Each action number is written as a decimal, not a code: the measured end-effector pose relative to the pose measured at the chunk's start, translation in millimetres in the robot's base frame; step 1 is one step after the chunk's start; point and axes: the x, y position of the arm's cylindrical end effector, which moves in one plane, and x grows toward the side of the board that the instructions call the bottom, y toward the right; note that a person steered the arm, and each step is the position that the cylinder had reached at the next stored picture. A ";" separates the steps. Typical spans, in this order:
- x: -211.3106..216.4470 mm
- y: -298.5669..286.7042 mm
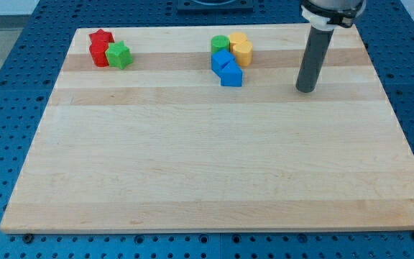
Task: Push the yellow hexagon to the left side
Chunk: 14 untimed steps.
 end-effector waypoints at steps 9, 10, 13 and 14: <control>-40.8 -54.1; -43.7 -59.7; -79.2 -68.7; -84.9 -71.7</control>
